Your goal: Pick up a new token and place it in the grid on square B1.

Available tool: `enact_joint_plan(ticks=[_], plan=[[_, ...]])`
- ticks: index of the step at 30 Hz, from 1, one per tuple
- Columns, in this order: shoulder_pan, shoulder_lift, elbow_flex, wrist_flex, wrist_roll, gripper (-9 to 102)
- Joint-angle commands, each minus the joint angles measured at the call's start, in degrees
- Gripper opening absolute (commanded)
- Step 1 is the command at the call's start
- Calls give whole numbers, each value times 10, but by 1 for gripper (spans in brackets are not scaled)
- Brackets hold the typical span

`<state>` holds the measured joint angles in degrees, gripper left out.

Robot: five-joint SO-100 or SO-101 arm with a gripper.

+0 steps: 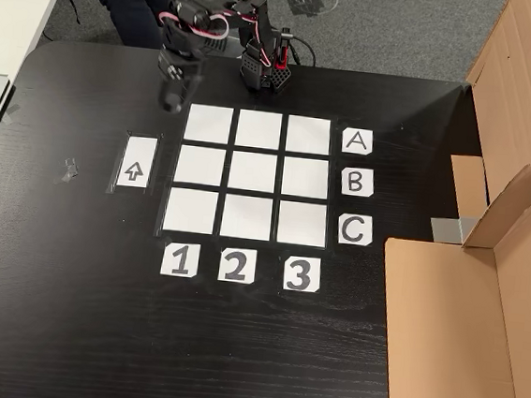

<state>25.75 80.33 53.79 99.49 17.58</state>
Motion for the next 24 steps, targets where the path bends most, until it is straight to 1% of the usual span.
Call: enact_joint_plan(ticks=[1, 14, 24], plan=[[-31, -16, 15, -4, 4, 10], [-72, -243, -8, -6, 2, 10], [-81, -314, -30, -9, 3, 10]])
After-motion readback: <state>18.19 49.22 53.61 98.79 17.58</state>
